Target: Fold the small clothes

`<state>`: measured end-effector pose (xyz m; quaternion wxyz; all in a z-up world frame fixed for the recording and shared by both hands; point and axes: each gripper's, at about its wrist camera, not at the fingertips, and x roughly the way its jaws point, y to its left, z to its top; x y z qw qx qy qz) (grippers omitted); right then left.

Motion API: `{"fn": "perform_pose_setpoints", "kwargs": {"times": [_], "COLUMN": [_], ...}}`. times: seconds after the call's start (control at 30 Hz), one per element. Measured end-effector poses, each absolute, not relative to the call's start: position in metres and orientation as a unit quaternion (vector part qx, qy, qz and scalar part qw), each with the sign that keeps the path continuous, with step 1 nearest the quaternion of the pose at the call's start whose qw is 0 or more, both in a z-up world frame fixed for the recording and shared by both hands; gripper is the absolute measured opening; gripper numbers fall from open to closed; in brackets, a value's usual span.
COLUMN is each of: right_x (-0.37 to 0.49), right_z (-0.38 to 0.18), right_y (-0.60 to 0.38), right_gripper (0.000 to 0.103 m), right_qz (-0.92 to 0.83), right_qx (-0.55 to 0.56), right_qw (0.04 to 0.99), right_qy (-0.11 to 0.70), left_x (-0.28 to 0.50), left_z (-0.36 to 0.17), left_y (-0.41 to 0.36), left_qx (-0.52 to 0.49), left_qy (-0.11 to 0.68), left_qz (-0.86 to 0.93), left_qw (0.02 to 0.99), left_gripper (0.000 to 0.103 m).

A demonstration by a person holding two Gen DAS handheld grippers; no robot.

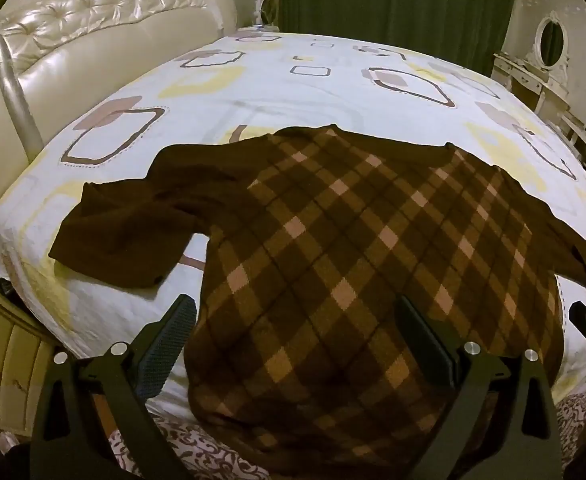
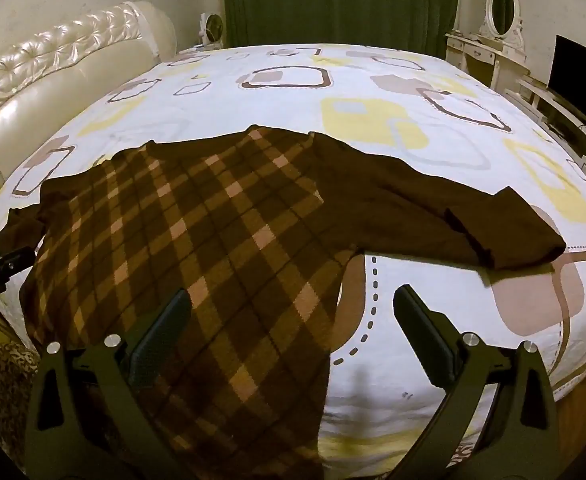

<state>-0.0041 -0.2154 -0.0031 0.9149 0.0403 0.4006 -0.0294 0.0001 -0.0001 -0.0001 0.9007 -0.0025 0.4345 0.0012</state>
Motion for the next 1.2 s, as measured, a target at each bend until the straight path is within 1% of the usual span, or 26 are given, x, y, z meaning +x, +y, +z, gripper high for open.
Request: {"fn": "perform_pose_setpoints", "kwargs": {"times": [1.2], "right_x": [-0.0046], "right_z": [-0.0068], "right_y": [-0.2113], "right_gripper": [0.101], "right_qz": [-0.027], "right_qx": [0.037], "right_qw": [0.913], "right_qy": [0.405], "left_x": [-0.0028], "left_z": [0.0004], "left_y": [-0.0069], "left_qx": [0.002], "left_qy": [0.436], "left_qz": [-0.004], "left_qw": [0.9], "left_gripper": [0.099]}}
